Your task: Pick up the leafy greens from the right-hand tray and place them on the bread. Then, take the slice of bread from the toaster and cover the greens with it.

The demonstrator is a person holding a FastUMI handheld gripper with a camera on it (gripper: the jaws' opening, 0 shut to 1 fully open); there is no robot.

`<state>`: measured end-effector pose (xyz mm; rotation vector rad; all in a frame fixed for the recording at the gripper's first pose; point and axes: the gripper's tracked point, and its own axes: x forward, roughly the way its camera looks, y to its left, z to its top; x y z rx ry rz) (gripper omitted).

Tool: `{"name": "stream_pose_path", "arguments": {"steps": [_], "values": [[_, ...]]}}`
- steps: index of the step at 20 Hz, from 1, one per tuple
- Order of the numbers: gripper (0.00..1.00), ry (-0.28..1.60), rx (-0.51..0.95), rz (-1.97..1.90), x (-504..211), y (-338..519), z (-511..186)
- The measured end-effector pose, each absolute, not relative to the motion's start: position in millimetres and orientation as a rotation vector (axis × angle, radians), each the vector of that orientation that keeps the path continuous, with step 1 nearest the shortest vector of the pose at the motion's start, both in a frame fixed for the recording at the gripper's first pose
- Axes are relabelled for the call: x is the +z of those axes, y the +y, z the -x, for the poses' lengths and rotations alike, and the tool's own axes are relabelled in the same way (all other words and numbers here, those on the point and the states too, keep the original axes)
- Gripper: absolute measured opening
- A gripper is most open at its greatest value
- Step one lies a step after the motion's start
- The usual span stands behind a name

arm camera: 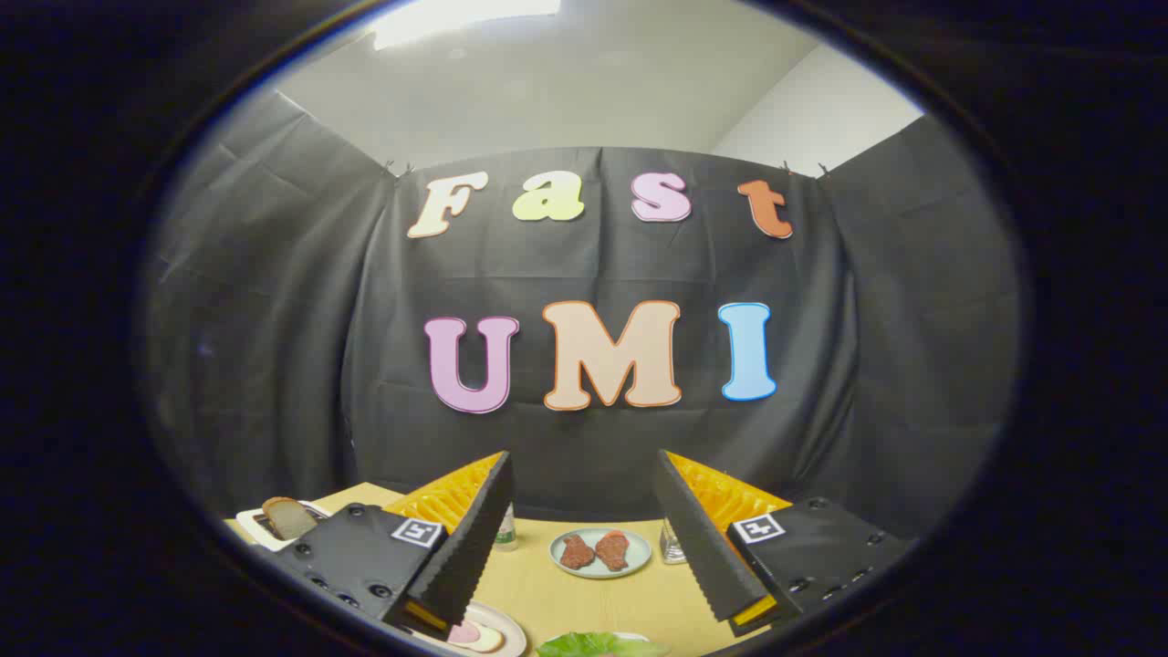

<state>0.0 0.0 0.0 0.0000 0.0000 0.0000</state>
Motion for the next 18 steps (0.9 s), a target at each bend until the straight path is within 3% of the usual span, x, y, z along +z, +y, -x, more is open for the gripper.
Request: {"name": "stream_pose_path", "arguments": {"steps": [18], "values": [[0.99, -0.017, -0.034, -0.024, 3, -11, -25]]}}
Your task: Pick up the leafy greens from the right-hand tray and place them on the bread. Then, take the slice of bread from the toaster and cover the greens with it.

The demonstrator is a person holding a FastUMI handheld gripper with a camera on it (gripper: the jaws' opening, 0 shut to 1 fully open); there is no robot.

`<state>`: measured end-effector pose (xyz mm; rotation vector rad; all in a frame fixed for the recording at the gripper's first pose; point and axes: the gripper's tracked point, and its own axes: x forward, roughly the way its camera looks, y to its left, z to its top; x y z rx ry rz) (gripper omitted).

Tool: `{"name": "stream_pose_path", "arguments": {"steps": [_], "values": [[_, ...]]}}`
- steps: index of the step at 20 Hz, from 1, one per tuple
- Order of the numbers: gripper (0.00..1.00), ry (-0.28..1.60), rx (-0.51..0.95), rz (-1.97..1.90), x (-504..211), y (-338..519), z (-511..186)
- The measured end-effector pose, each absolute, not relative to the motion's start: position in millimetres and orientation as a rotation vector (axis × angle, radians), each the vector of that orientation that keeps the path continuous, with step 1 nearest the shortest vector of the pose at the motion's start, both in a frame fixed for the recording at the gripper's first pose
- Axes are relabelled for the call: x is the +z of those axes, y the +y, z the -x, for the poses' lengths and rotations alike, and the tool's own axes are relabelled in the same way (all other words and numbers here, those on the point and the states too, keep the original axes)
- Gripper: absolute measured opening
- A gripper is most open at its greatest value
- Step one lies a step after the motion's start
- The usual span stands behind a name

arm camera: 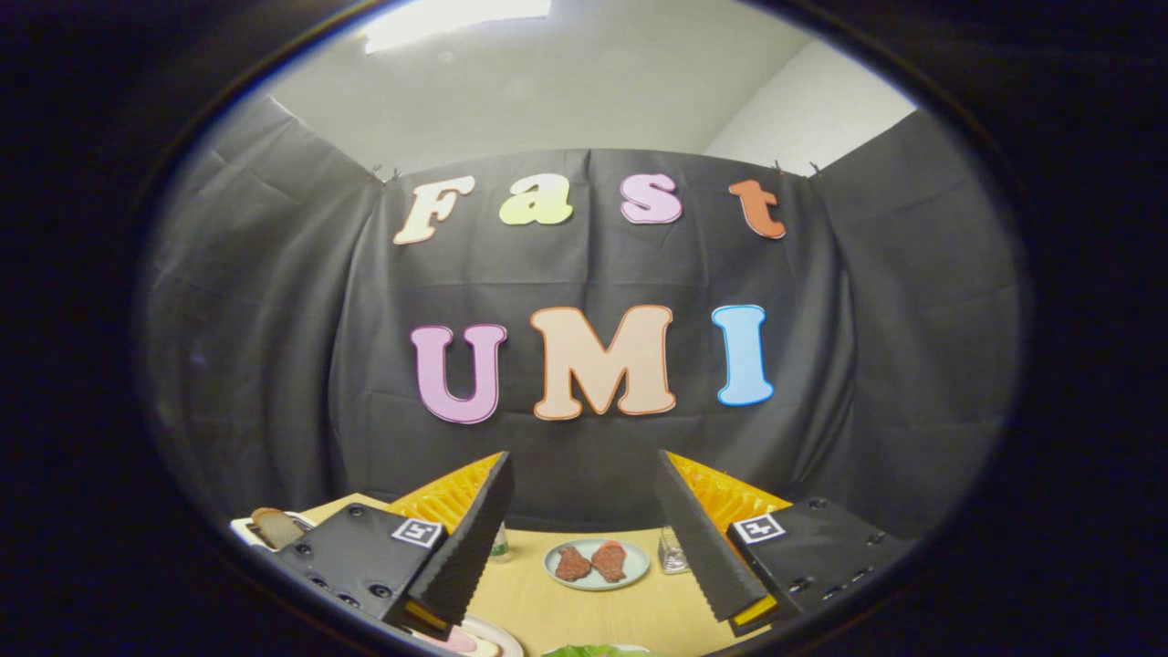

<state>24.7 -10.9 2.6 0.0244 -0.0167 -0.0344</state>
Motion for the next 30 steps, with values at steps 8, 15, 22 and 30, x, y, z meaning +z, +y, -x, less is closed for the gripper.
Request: {"name": "stream_pose_path", "arguments": {"steps": [8, 15, 22, 30], "values": [[0.99, -0.028, -0.063, -0.004, 6, -12, -22], [0.99, -0.053, -0.076, -0.005, 16, -2, -11], [0.99, -0.050, -0.096, 0.031, 15, 11, -3], [0.99, 0.035, 0.065, 0.030, -15, 8, -16]]}}
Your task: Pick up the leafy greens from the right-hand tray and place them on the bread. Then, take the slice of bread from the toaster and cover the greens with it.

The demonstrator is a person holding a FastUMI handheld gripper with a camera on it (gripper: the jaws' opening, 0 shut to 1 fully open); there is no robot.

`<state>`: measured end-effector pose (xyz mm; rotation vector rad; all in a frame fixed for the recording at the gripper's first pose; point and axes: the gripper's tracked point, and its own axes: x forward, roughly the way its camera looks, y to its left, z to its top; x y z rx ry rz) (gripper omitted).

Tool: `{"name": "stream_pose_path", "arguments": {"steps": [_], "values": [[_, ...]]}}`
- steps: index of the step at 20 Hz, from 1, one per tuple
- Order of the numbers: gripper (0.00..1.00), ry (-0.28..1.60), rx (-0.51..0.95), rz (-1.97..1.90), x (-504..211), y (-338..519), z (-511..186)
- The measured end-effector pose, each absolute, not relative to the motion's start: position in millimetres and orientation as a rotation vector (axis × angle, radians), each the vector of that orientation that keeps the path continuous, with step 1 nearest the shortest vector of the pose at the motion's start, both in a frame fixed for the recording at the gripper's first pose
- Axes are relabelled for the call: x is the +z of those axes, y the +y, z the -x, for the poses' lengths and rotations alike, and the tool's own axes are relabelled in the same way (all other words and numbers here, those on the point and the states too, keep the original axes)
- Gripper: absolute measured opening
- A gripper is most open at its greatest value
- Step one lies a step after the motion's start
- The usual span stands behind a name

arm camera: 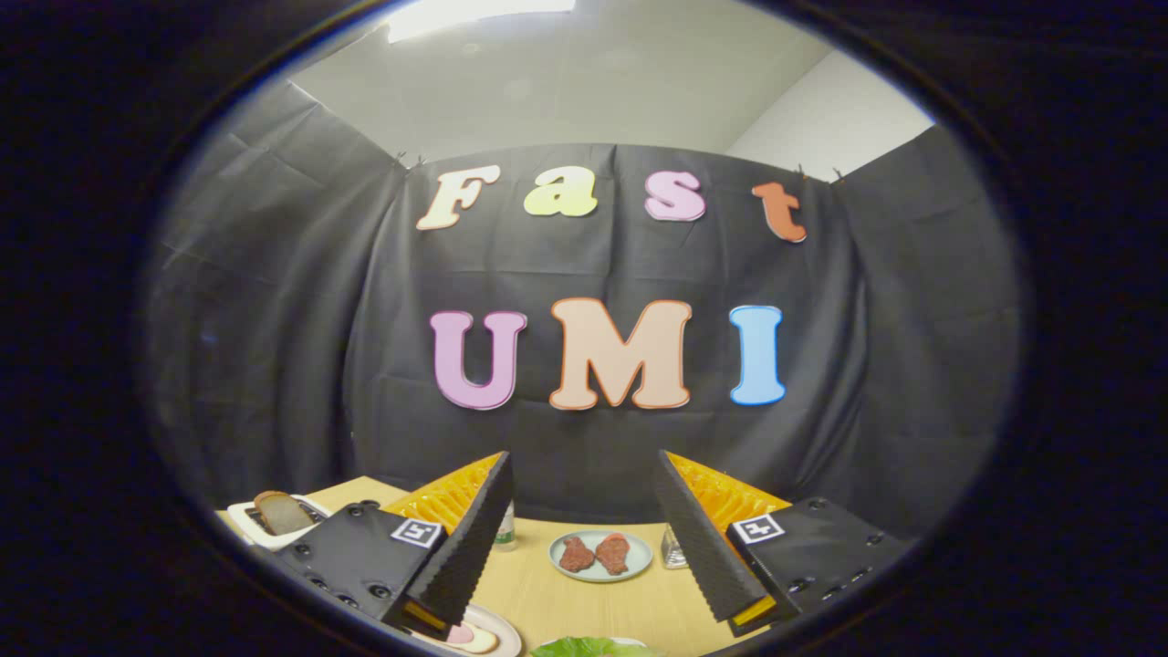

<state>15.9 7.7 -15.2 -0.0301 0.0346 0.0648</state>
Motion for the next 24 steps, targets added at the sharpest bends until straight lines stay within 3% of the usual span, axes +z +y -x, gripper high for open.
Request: {"name": "stream_pose_path", "arguments": {"steps": [15, 24], "values": [[1.00, 0.375, 0.487, 0.282, -144, -10, -6], [1.00, 0.645, 0.636, 0.401, -248, -16, 20]]}}
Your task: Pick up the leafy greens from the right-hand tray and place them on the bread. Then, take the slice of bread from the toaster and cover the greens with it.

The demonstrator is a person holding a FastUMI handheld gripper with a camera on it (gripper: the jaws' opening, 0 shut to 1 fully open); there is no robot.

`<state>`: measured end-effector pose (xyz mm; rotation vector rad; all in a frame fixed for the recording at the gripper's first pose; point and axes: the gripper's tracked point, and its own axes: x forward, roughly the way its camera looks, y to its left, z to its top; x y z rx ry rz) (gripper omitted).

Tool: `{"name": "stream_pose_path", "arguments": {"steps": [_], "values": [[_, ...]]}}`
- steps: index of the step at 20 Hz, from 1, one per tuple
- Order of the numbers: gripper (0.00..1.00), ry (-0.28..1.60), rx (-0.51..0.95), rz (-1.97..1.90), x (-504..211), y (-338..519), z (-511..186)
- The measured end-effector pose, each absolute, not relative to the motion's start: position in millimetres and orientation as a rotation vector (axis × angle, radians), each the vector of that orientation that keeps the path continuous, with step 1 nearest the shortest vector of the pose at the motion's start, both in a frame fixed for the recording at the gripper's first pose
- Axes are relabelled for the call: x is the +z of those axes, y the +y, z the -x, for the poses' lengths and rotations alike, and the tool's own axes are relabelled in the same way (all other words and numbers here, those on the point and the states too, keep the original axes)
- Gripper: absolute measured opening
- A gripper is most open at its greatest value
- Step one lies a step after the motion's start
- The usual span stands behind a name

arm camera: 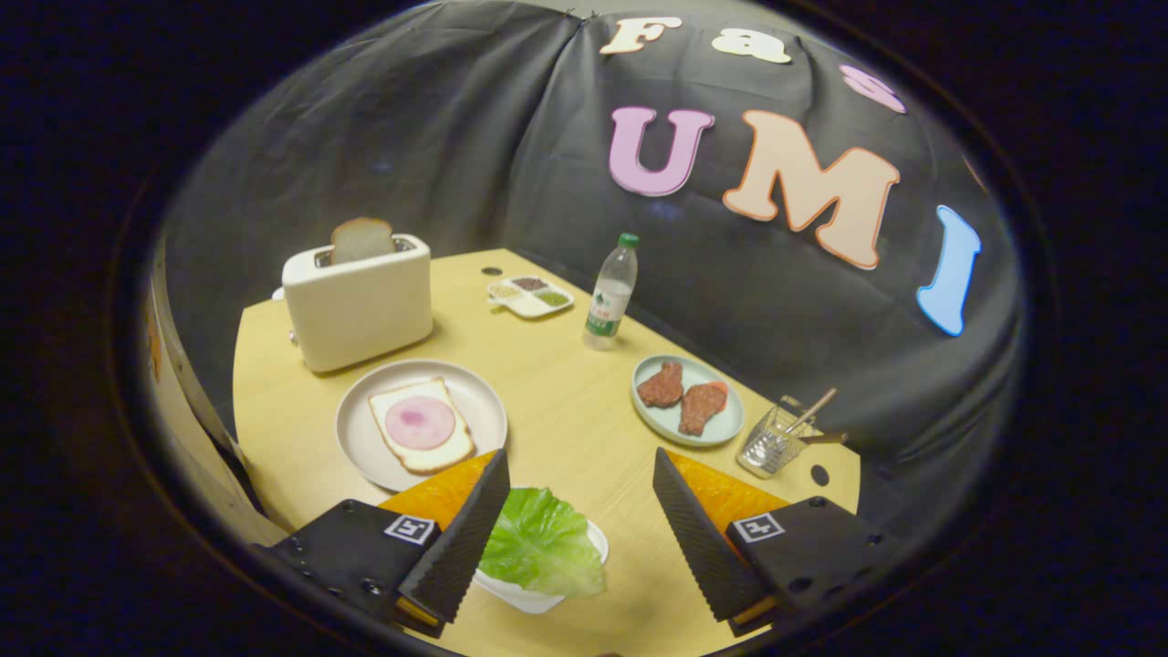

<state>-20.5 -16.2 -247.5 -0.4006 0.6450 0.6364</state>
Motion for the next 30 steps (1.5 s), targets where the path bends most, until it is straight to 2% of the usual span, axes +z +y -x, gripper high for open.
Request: {"name": "stream_pose_path", "arguments": {"steps": [11, 25, 30], "values": [[1.00, 0.903, 0.767, 0.505, -338, -14, 46], [1.00, 1.104, 0.781, 0.513, -388, -28, 70], [0.89, 1.163, 0.763, 0.415, -390, -28, 75]]}}
